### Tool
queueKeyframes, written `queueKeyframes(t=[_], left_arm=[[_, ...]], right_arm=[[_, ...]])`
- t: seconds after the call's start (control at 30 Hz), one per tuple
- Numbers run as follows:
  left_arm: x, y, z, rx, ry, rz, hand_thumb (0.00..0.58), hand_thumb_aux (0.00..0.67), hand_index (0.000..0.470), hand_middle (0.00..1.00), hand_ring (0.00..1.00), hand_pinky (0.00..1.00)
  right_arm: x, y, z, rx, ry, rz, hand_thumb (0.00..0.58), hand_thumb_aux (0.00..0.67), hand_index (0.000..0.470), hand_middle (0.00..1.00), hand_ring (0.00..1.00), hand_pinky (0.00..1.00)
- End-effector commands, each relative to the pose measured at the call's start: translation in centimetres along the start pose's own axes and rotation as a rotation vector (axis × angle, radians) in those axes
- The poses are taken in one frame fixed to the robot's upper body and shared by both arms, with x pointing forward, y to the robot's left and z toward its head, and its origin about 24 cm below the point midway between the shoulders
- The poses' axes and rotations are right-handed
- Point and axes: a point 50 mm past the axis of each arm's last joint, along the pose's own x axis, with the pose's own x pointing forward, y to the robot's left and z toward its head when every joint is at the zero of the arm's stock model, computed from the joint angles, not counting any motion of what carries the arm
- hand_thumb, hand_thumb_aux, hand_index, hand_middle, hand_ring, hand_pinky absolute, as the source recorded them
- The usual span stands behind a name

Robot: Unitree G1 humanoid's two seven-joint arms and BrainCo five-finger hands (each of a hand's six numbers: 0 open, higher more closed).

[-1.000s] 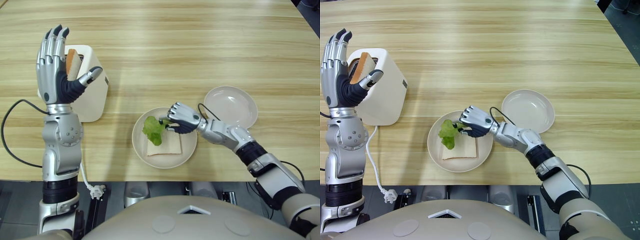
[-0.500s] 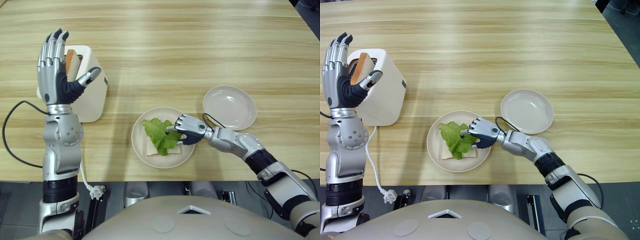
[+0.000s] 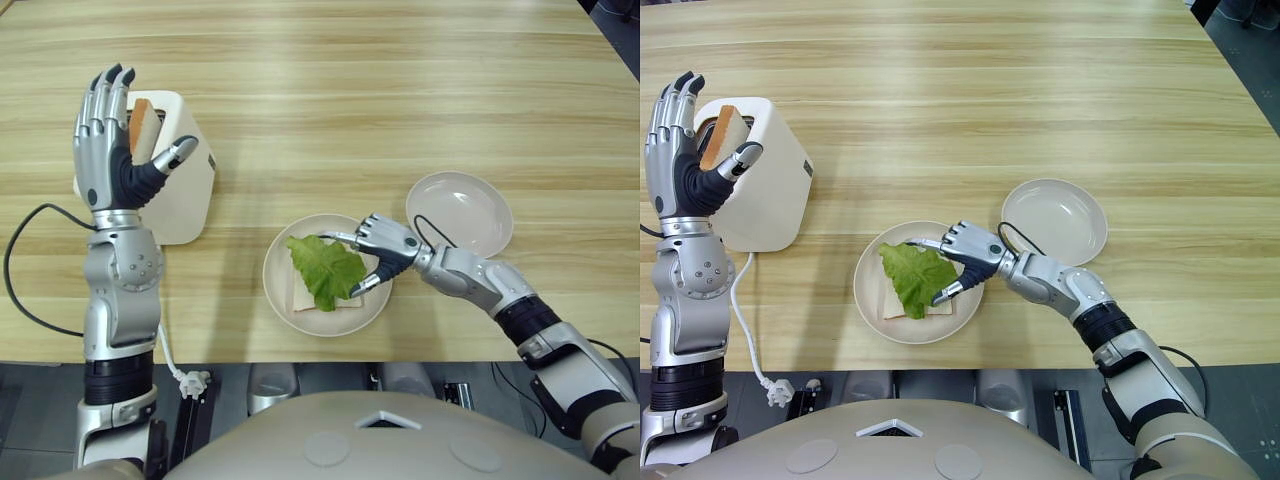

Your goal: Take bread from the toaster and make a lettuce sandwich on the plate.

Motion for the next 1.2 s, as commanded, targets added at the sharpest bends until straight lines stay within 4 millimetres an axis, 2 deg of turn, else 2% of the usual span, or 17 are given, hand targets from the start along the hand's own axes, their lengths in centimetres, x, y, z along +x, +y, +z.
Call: queueKeyframes(t=[0.03, 0.07, 0.1, 0.13, 0.17, 0.3, 0.5, 0.73, 0.77, 0.8, 0.83, 0.87, 0.9, 1.2], left_arm=[[-0.2, 0.7, -1.4, 0.069, 0.048, -0.022, 0.000, 0.000, 0.000, 0.00, 0.00, 0.00], [-0.4, 0.8, -1.8, 0.093, 0.065, -0.030, 0.000, 0.000, 0.000, 0.00, 0.00, 0.00], [-0.5, 0.9, -2.3, 0.120, 0.083, -0.033, 0.000, 0.000, 0.000, 0.00, 0.00, 0.00], [-0.7, 1.2, -2.7, 0.152, 0.102, -0.030, 0.000, 0.000, 0.000, 0.00, 0.00, 0.00], [-0.9, 1.4, -3.2, 0.183, 0.123, -0.027, 0.000, 0.000, 0.000, 0.00, 0.00, 0.00], [-1.5, 1.7, -4.9, 0.289, 0.210, -0.038, 0.000, 0.000, 0.000, 0.00, 0.00, 0.00], [-2.7, -1.7, -6.5, 0.352, 0.282, -0.268, 0.000, 0.000, 0.000, 0.00, 0.00, 0.00], [-2.4, -3.1, -7.3, 0.360, 0.304, -0.362, 0.000, 0.000, 0.000, 0.00, 0.00, 0.00], [-2.4, -3.2, -7.4, 0.365, 0.308, -0.370, 0.322, 0.223, 0.153, 0.00, 0.00, 0.00], [-2.4, -3.3, -7.6, 0.367, 0.311, -0.373, 0.458, 0.363, 0.249, 0.00, 0.00, 0.00], [-2.3, -3.2, -7.6, 0.368, 0.312, -0.370, 0.555, 0.531, 0.364, 0.00, 0.00, 0.00], [-2.2, -3.1, -7.7, 0.370, 0.313, -0.363, 0.555, 0.531, 0.364, 0.00, 0.00, 0.00], [-2.1, -3.0, -7.7, 0.368, 0.312, -0.354, 0.580, 0.670, 0.460, 0.00, 0.00, 0.00], [-0.8, -1.5, -7.6, 0.391, 0.306, -0.258, 0.580, 0.670, 0.460, 0.00, 0.00, 0.00]], right_arm=[[-0.1, -2.7, -0.3, -0.030, 0.016, -0.082, 0.000, 0.000, 0.000, 1.00, 1.00, 1.00], [-0.1, -3.4, -0.5, -0.041, 0.023, -0.104, 0.000, 0.000, 0.000, 1.00, 1.00, 1.00], [-0.2, -4.0, -0.6, -0.049, 0.032, -0.125, 0.000, 0.000, 0.000, 0.90, 0.90, 0.90], [-0.3, -4.5, -0.8, -0.059, 0.044, -0.143, 0.000, 0.000, 0.000, 0.40, 0.40, 0.40], [-0.4, -5.1, -1.0, -0.072, 0.058, -0.167, 0.000, 0.000, 0.000, 0.00, 0.00, 0.00], [-0.9, -6.3, -1.7, -0.085, 0.106, -0.245, 0.000, 0.000, 0.000, 0.00, 0.00, 0.00], [-1.1, -6.8, -1.7, -0.077, 0.123, -0.302, 0.000, 0.000, 0.000, 0.00, 0.00, 0.00], [-1.3, -6.6, -1.7, -0.062, 0.131, -0.314, 0.000, 0.000, 0.000, 0.00, 0.00, 0.00], [-1.3, -6.6, -1.7, -0.059, 0.133, -0.314, 0.000, 0.000, 0.000, 0.00, 0.00, 0.00], [-1.3, -6.5, -1.7, -0.056, 0.134, -0.314, 0.000, 0.000, 0.000, 0.00, 0.00, 0.00], [-1.3, -6.4, -1.7, -0.053, 0.135, -0.314, 0.000, 0.000, 0.000, 0.00, 0.00, 0.00], [-1.4, -6.4, -1.7, -0.050, 0.136, -0.311, 0.000, 0.000, 0.000, 0.00, 0.00, 0.00], [-1.4, -6.3, -1.7, -0.048, 0.137, -0.309, 0.000, 0.000, 0.000, 0.00, 0.00, 0.00], [-1.6, -5.7, -1.7, -0.033, 0.151, -0.297, 0.000, 0.000, 0.000, 0.00, 0.00, 0.00]])
